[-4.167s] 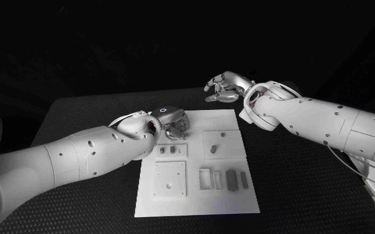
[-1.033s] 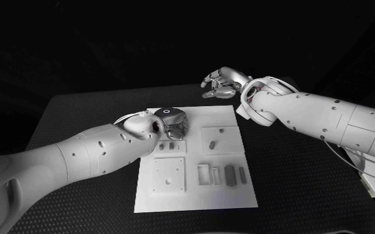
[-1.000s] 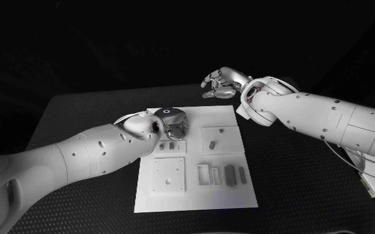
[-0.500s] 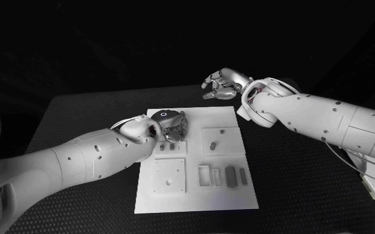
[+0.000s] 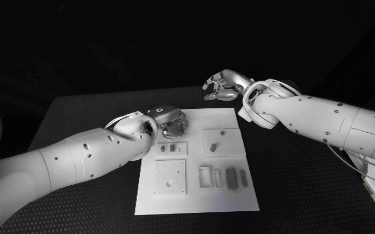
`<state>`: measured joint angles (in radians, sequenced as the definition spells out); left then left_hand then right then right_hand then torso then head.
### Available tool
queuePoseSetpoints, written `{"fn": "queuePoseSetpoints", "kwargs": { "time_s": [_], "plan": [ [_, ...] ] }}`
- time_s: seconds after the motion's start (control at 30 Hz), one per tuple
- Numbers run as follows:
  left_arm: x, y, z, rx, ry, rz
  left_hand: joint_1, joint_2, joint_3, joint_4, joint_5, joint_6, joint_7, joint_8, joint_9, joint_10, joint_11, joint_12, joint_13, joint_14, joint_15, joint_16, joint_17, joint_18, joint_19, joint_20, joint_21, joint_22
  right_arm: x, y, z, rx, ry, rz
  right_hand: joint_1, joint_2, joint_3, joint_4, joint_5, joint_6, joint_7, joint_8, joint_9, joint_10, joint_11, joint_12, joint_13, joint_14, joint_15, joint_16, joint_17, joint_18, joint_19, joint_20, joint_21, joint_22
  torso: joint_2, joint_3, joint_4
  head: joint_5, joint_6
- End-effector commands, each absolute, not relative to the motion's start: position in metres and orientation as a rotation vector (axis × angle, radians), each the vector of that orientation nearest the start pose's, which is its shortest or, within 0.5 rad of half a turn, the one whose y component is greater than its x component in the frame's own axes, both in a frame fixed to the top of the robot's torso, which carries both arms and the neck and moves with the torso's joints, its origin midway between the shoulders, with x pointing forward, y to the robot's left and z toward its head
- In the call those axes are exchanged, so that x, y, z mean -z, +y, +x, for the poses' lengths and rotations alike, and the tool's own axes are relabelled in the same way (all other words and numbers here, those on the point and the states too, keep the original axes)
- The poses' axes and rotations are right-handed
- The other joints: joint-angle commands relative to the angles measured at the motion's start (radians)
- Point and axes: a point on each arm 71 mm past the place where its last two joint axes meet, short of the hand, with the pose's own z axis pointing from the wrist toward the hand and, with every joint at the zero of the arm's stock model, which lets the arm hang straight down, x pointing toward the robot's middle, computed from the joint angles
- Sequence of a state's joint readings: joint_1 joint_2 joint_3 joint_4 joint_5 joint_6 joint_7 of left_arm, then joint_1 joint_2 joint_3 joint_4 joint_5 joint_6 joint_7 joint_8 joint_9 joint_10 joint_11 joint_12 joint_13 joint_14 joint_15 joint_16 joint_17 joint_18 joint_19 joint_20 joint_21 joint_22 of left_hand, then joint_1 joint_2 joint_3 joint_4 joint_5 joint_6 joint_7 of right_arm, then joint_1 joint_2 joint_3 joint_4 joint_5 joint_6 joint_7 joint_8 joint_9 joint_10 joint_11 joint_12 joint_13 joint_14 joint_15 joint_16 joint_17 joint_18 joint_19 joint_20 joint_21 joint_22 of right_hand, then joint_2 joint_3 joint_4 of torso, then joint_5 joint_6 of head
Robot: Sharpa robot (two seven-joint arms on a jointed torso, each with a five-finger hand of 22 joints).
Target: Assemble the parts on the task board
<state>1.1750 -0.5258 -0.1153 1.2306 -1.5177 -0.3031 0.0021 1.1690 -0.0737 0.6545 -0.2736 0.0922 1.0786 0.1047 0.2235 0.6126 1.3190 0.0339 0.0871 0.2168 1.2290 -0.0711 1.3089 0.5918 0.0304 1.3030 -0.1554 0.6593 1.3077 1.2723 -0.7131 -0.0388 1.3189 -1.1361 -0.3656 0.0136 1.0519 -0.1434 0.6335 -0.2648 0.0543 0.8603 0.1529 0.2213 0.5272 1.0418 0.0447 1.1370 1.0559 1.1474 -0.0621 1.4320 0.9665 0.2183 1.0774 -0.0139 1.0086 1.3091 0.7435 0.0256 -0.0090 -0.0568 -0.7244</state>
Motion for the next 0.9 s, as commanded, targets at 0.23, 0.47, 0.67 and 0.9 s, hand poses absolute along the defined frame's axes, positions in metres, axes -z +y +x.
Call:
{"fn": "queuePoseSetpoints", "kwargs": {
  "time_s": [0.23,0.47,0.67,0.9],
  "plan": [
    [0.227,0.13,0.511,0.707,1.723,0.328,0.005,0.016,0.006,-0.002,0.003,0.008,0.002,0.006,-0.001,0.017,0.006,0.004,0.009,0.009,-0.001,0.003,-0.001,0.127,0.006,-0.004,0.001,0.014,0.156,-0.195,0.535,-0.809,1.597,0.095,-0.002,0.009,-0.004,-0.002,0.002,0.002,0.006,-0.003,-0.001,-0.005,0.001,0.006,-0.002,-0.006,0.001,0.002,-0.001,0.044,0.005,0.0,-0.005,0.008,-0.001,0.0005,0.0003,0.004,0.002],
    [0.23,0.148,0.513,0.667,1.757,0.315,0.004,0.016,0.005,-0.002,0.002,0.008,0.002,0.007,-0.001,0.018,0.006,0.004,0.009,0.009,-0.001,0.002,-0.002,0.126,0.006,-0.005,0.0,0.013,0.156,-0.197,0.535,-0.806,1.597,0.098,-0.002,0.009,-0.004,-0.003,0.002,0.002,0.006,-0.003,-0.001,-0.005,0.001,0.006,-0.002,-0.006,0.001,0.003,-0.001,0.044,0.005,0.0,-0.005,0.008,0.002,-0.0011,-0.0002,0.002,0.002],
    [0.232,0.156,0.516,0.648,1.766,0.303,0.003,0.017,0.005,-0.003,0.002,0.008,0.002,0.007,-0.001,0.019,0.006,0.003,0.009,0.01,-0.002,0.002,-0.003,0.126,0.005,-0.005,-0.001,0.013,0.156,-0.197,0.534,-0.807,1.597,0.097,-0.002,0.009,-0.004,-0.003,0.002,0.002,0.006,-0.002,-0.002,-0.005,0.001,0.006,-0.002,-0.006,0.001,0.003,-0.001,0.044,0.005,0.0,-0.005,0.008,0.001,-0.0009,0.0002,0.003,0.002],
    [0.233,0.156,0.515,0.648,1.791,0.311,0.003,0.018,0.005,-0.003,0.001,0.008,0.002,0.008,-0.001,0.02,0.006,0.003,0.01,0.01,-0.002,0.002,-0.003,0.125,0.005,-0.005,-0.003,0.013,0.156,-0.197,0.535,-0.805,1.597,0.098,-0.001,0.009,-0.004,-0.003,0.002,0.002,0.006,-0.002,-0.002,-0.005,0.001,0.006,-0.002,-0.006,0.001,0.003,-0.001,0.044,0.005,0.0,-0.005,0.009,0.001,-0.0011,-0.003,0.003,0.0]
  ]
}}
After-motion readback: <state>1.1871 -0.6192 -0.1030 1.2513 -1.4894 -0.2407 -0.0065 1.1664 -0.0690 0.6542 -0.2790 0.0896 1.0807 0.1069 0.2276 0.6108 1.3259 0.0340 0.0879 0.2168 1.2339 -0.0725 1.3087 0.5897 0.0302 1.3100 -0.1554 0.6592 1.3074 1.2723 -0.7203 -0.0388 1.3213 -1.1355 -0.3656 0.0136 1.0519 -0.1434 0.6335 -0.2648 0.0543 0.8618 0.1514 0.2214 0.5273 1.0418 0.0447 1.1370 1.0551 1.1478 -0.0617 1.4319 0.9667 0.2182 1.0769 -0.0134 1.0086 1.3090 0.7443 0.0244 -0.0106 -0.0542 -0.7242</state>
